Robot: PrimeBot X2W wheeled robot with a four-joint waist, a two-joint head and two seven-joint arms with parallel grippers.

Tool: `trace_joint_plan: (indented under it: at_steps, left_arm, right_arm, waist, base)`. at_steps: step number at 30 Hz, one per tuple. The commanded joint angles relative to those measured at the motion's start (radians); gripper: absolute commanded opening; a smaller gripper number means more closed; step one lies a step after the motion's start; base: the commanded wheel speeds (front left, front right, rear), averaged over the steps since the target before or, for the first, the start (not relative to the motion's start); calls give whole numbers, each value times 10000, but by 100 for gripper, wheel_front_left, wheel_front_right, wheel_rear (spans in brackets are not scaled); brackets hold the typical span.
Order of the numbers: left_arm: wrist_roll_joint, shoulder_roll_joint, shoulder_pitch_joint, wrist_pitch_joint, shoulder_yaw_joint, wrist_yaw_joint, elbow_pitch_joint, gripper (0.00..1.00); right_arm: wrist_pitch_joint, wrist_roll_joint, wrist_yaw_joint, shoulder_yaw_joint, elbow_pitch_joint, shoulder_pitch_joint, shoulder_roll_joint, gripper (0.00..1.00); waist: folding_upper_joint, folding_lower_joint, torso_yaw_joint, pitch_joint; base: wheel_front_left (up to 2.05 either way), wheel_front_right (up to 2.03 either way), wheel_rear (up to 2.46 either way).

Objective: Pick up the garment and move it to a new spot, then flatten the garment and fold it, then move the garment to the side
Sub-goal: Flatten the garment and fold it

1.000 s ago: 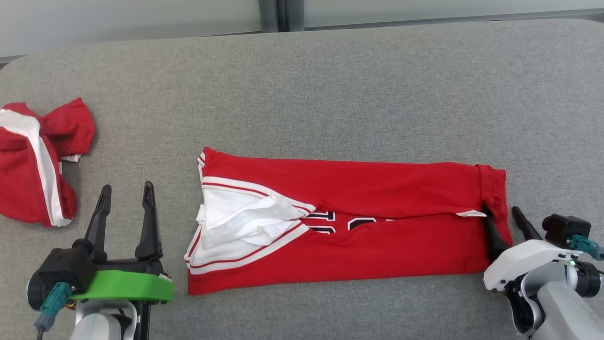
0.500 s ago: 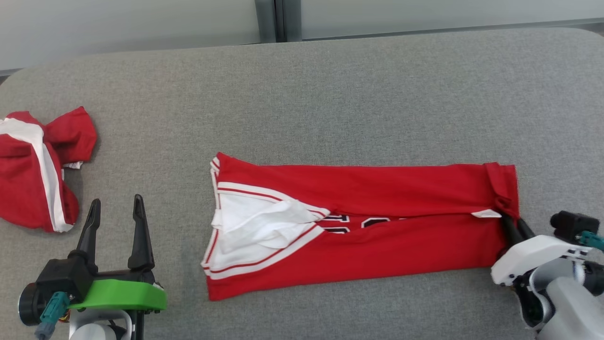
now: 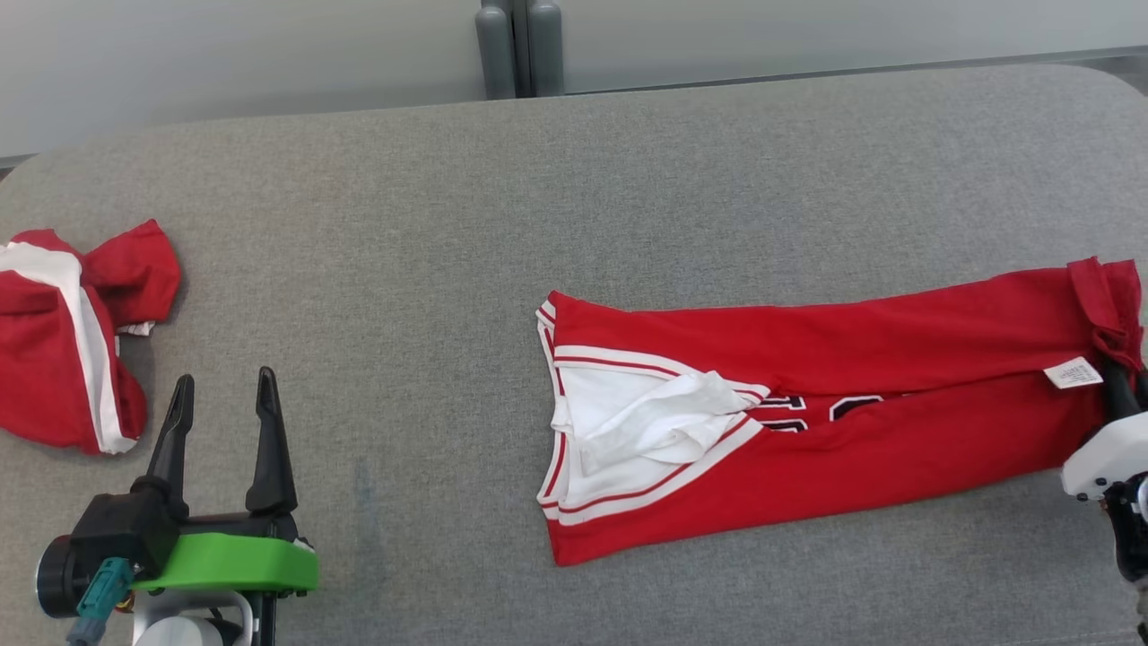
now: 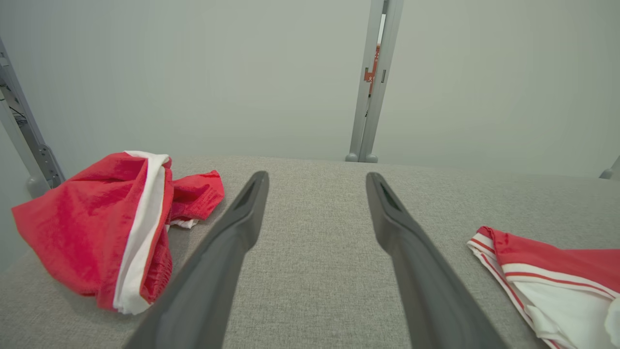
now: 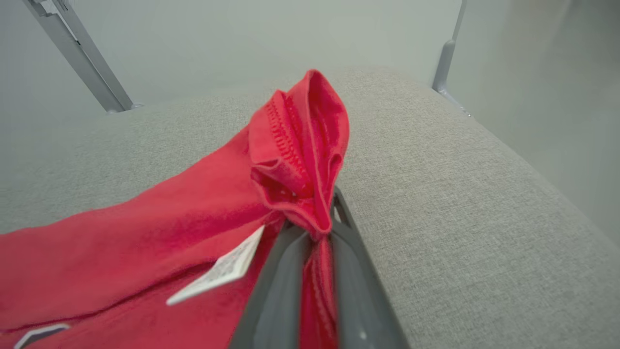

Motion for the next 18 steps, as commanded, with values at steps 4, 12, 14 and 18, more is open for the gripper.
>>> trace_joint_plan:
  at_steps: [4,12,14,18]
  left_arm:
    - [56,-1,225,1,83,-30,-47,100]
    - [45,-18,298,-1,57,-31,-56,100]
    - [41,-19,294,1,53,-31,-52,100]
    - [28,-20,221,1,14,-31,-16,100]
  right_arm:
    - [4,-218,-21,483,-469,-246,423,0]
    - [156,-453,-20,1734,-1810,-299,1220,0]
    - [275,-507,-21,2132,-2180,-284,1367,0]
    - [526,-538,-20,2856,-2837,-239,1660,0]
  waist:
    - [0,0,-63,-107]
    - [0,0,23,-159]
    - [0,0,56,-135]
    - [0,0,153,-84]
  base:
    - [0,0,0]
    - [0,0,0]
    - [0,0,0]
    - [0,0,0]
